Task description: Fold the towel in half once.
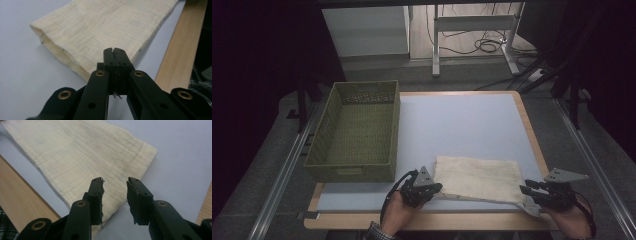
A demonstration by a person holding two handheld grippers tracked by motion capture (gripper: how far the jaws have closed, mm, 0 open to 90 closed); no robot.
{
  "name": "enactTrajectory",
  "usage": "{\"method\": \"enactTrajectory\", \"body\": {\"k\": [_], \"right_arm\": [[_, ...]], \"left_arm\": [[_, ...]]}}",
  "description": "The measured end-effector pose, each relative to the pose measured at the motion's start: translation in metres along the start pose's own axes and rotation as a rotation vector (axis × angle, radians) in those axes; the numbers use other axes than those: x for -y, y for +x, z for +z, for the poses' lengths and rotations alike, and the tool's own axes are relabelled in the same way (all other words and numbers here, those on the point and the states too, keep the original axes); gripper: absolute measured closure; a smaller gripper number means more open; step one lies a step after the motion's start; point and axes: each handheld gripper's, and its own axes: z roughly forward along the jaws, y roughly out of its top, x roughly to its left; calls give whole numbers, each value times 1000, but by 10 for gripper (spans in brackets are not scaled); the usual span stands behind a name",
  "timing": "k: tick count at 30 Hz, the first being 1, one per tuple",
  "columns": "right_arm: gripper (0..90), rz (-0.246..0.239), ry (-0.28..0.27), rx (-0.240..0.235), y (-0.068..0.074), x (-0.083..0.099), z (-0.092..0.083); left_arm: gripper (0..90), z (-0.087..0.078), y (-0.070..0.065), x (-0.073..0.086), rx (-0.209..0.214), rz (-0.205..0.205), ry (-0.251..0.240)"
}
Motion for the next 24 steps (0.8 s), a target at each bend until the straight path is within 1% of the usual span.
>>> {"method": "enactTrajectory", "body": {"k": [2,3,4,5,6,7,8,9,11,13,14,15,17,18,20,22,24], "right_arm": [[652,1,-1,-4,1,-1,1],[650,0,0,-7,0,-1,3],[642,1,0,-4,0,-1,4],[639,4,0,-5,0,-1,5],[635,4,-1,-5,-1,-2,5],[627,6,-4,-3,-2,-3,5],[622,8,-7,1,-3,-5,6],[613,14,-12,4,-5,-7,6],[603,27,-17,10,-8,-12,9],[602,40,-18,17,-14,-18,14],[602,42,-19,21,-16,-20,16],[602,46,-15,24,-19,-24,21],[602,50,-12,39,-25,-31,30],[605,52,-12,43,-27,-33,33],[608,55,-15,53,-32,-38,39],[614,59,-17,65,-36,-42,44],[616,67,-15,70,-40,-44,49]], "left_arm": [[884,4,0,6,2,-10,28],[866,7,1,10,-1,-22,34],[801,10,3,12,2,-35,32],[725,10,5,13,6,-49,20],[678,9,7,12,5,-68,0],[578,8,9,10,1,-83,-19],[522,6,13,5,-9,-98,-39],[489,6,14,2,-16,-105,-50],[462,7,21,-7,-37,-133,-69],[459,10,28,-14,-65,-145,-75],[459,14,32,-20,-84,-154,-77],[460,19,37,-25,-92,-164,-80],[475,25,42,-31,-122,-167,-76],[502,28,45,-35,-142,-170,-76],[529,34,54,-41,-167,-187,-78],[550,40,61,-45,-191,-196,-62],[554,48,69,-47,-216,-203,-32]]}}
